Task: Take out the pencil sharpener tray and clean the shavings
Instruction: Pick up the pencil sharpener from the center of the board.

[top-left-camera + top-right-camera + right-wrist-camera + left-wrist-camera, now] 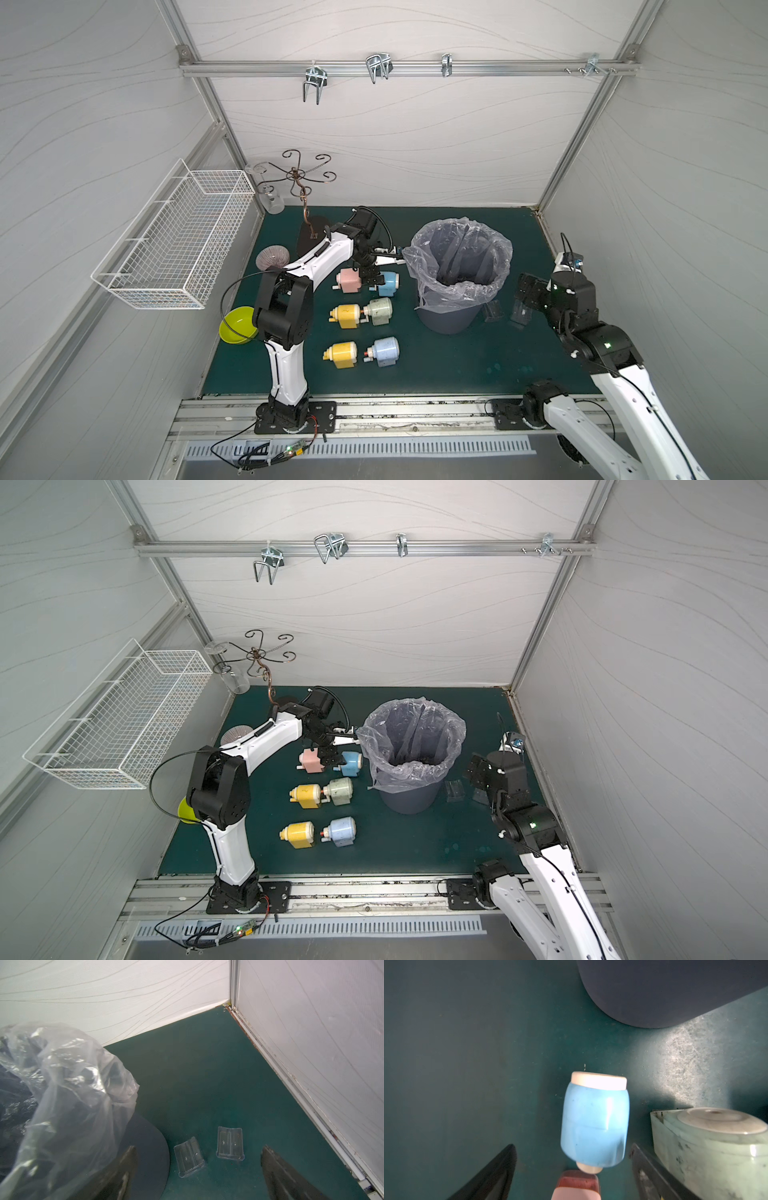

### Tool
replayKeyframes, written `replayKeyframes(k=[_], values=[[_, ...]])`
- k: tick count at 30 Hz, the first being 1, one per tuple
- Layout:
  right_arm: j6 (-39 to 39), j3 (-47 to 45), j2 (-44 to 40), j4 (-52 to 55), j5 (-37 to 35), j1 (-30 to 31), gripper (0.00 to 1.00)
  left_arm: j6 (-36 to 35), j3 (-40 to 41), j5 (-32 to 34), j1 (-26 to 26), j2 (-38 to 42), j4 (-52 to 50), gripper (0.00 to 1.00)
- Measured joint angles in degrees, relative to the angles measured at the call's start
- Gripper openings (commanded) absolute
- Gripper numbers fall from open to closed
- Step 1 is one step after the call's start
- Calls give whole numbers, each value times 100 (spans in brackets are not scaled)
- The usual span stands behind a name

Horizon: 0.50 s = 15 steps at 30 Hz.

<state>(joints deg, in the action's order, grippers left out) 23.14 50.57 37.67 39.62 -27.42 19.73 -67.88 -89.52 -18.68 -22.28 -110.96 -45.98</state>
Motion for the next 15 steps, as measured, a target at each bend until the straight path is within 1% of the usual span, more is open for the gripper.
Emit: replayKeyframes(k=[5, 10, 15], values=[[-201, 70, -39, -4, -101, 118, 94, -111, -15, 2, -133, -223, -179, 87], [-216, 70, -39, -4, -107, 131, 94, -160, -70, 2, -219, -400, -227, 84], [-219, 70, -39, -2, -107, 155, 94, -201, -70, 11, -289, -498, -240, 85]])
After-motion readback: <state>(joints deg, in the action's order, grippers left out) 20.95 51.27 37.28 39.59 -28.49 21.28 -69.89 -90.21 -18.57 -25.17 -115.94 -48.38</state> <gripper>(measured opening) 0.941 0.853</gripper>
